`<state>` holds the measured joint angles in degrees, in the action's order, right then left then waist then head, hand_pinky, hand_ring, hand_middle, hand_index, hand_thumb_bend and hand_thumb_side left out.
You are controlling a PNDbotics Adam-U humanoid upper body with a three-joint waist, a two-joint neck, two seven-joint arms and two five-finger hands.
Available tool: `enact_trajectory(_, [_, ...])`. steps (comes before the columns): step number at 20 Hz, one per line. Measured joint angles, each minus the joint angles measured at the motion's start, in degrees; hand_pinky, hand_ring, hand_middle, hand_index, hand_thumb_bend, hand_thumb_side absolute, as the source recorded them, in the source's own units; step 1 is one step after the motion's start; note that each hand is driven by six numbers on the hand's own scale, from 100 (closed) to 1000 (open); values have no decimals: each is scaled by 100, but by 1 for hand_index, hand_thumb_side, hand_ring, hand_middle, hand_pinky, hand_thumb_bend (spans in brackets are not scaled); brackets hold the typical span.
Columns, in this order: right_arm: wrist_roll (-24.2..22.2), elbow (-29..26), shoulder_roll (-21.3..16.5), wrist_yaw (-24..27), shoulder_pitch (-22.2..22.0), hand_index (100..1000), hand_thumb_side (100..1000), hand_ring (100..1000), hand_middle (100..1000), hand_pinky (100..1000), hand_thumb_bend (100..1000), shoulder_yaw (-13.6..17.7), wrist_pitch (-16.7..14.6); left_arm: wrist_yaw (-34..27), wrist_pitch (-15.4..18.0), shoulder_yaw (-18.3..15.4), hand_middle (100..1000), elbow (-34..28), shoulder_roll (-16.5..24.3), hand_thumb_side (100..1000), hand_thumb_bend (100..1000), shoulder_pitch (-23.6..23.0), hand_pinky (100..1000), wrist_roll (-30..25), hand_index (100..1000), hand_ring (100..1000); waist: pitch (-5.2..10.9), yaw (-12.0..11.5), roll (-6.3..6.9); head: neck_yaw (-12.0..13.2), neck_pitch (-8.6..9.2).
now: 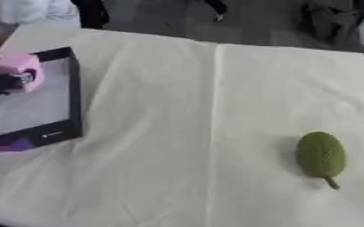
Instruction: Pick up the objects with one hand, pass them to the other hand, and then place them into the box on the other side of the table.
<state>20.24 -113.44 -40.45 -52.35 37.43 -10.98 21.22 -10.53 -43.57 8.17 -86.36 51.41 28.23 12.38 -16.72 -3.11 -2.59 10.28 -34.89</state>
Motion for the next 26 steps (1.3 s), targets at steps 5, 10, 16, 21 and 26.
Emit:
enact_trajectory(5, [105, -5, -149, 78, -125, 792, 138, 757, 699, 767, 322, 184, 109, 791, 66, 2, 732, 193, 10, 362, 678, -13, 1000, -604, 880, 874, -3, 0, -3, 38, 25])
enact_trajectory(10, [140, -7, -230, 145, -176, 794, 144, 756, 698, 767, 328, 295, 144, 1854, 9, -43, 764, 353, 13, 338, 731, -6, 1000, -1274, 911, 920, -3, 0, 0, 43, 30])
enact_trajectory(16, [214, -8, -271, 172, -241, 795, 143, 755, 697, 768, 311, 373, 178, 2384, -109, -195, 751, 382, 13, 321, 600, 1, 1000, -1567, 901, 901, -3, 2, 18, 12, 30])
enact_trajectory(21, [224, -8, -312, 204, -278, 793, 143, 754, 696, 770, 288, 395, 177, 2341, -166, -340, 656, 211, 12, 354, 224, 11, 963, -1398, 825, 829, -2, 2, 38, -102, 30])
enact_trajectory(26, [-187, -12, -429, 844, -386, 810, 383, 769, 723, 795, 100, 461, 359, 1226, 201, -642, 676, -420, -4, 578, 100, -6, 861, -512, 819, 774, -1, -13, 23, -540, 25])
